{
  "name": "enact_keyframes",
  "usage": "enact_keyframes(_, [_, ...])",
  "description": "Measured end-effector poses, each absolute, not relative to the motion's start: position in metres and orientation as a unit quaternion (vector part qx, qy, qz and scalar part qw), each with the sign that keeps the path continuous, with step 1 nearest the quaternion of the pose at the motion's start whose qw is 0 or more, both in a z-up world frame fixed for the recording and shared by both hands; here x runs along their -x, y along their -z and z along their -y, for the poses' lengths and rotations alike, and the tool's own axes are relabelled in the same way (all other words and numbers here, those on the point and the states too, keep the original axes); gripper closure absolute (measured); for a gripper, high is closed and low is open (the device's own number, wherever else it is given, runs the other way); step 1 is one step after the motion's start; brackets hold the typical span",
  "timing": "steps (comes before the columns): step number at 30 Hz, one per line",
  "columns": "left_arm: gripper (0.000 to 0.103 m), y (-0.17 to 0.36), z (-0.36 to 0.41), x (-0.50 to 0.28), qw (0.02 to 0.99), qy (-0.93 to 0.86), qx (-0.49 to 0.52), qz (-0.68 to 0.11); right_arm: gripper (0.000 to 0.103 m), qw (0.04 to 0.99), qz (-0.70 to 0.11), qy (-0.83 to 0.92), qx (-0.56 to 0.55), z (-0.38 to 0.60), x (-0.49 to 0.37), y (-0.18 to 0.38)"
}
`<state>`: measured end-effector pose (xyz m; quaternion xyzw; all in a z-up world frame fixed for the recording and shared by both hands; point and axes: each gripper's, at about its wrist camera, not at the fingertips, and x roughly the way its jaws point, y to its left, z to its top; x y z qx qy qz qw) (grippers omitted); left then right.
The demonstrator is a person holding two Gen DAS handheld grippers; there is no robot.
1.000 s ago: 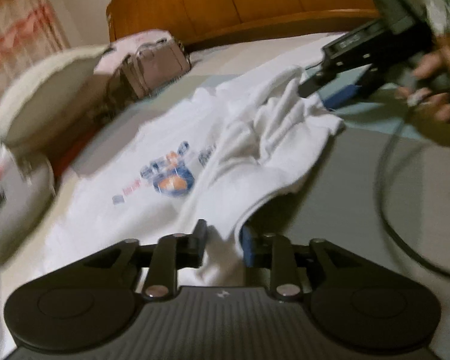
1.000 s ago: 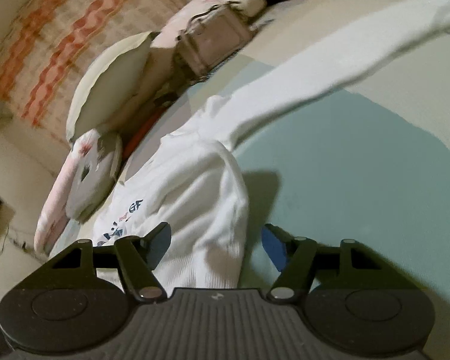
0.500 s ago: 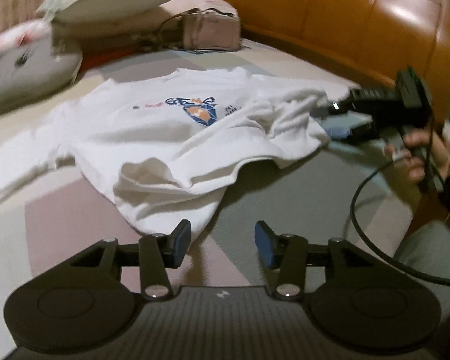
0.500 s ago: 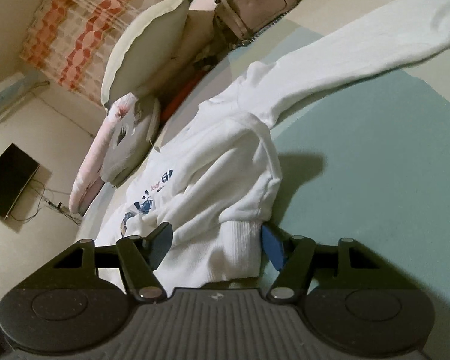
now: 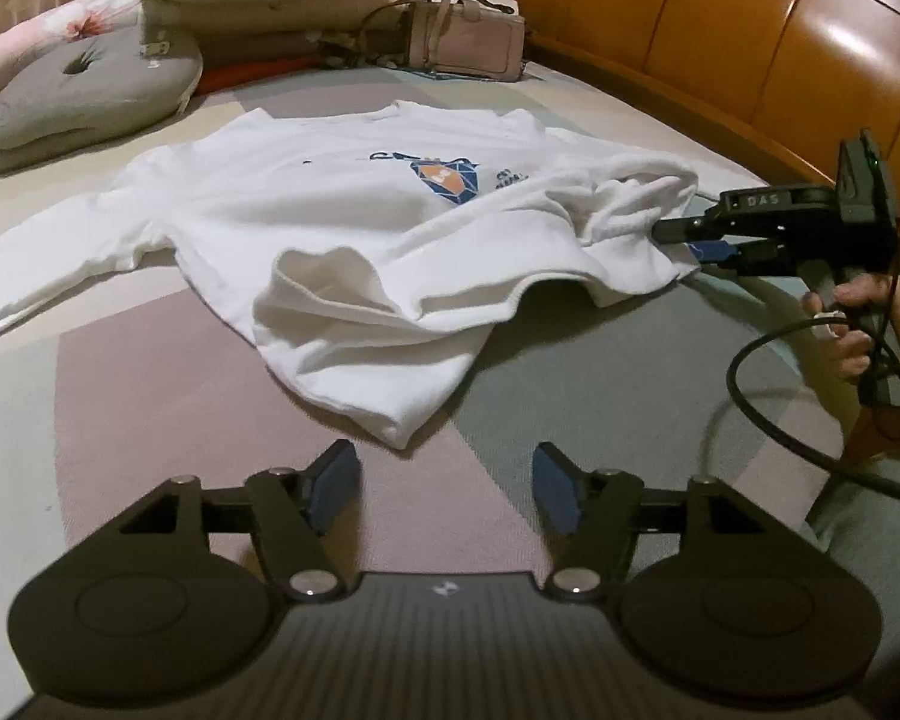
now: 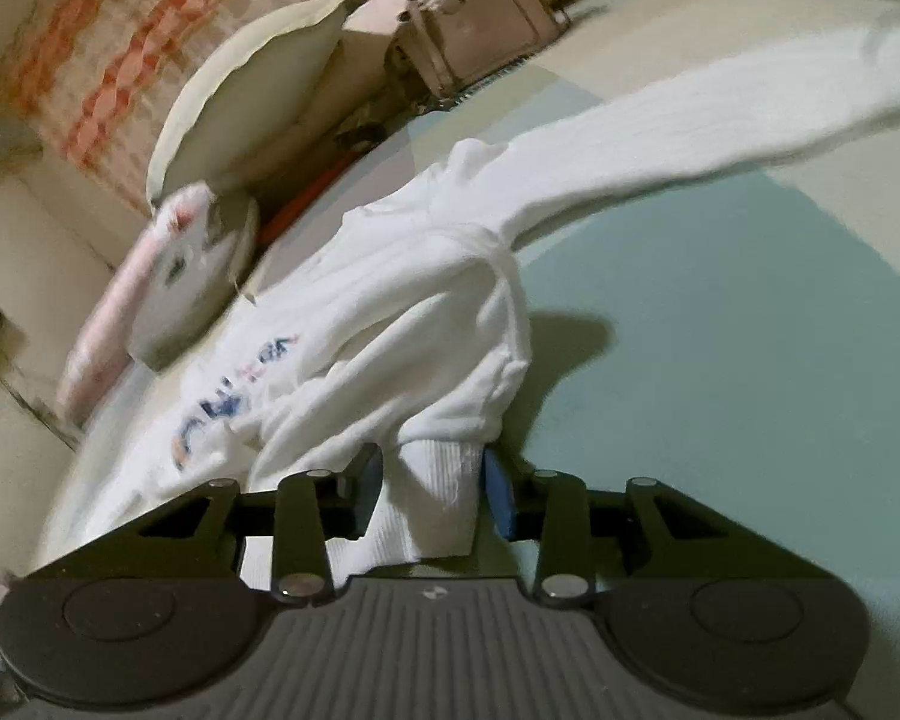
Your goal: Fold clothes
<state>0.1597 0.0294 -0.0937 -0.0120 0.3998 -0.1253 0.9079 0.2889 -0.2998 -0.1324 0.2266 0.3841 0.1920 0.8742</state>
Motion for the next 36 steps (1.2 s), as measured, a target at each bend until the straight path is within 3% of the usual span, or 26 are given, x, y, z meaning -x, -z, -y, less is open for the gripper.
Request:
enact_keyframes(1, [0.037, 0.094, -0.029, -0.16, 0.908, 0.124, 0.011, -0.4, 0.082, 0.884, -0.384, -0.179, -0.199, 0.295, -0.286, 0.13])
enact_keyframes(4, [0.037, 0.094, -0.029, -0.162, 0.908, 0.122, 0.012, -0.4, 0.092, 0.89, -0.387, -0.164, -0.178, 0.29, -0.279, 0.125])
enact_keyframes(12, [0.037, 0.092, -0.032, -0.155, 0.911, 0.121, 0.016, -0.395, 0.093, 0.889, -0.36, -0.18, -0.219, 0.325, -0.23, 0.079])
enact_keyframes(20, [0.038, 0.088, -0.037, -0.151, 0.917, 0.113, 0.025, -0.382, 0.09, 0.893, -0.393, -0.12, -0.184, 0.352, -0.207, 0.056])
enact_keyframes(25, [0.04, 0.085, -0.039, -0.148, 0.918, 0.113, 0.027, -0.379, 0.081, 0.887, -0.421, -0.052, -0.181, 0.359, -0.202, 0.072])
enact_keyframes(28, [0.04, 0.083, -0.039, -0.147, 0.918, 0.12, 0.026, -0.377, 0.07, 0.89, -0.411, -0.068, -0.184, 0.352, -0.195, 0.069])
enact_keyframes(36, [0.04, 0.082, -0.041, -0.142, 0.917, 0.108, 0.001, -0.383, 0.067, 0.89, -0.398, -0.2, -0.096, 0.266, -0.193, 0.052])
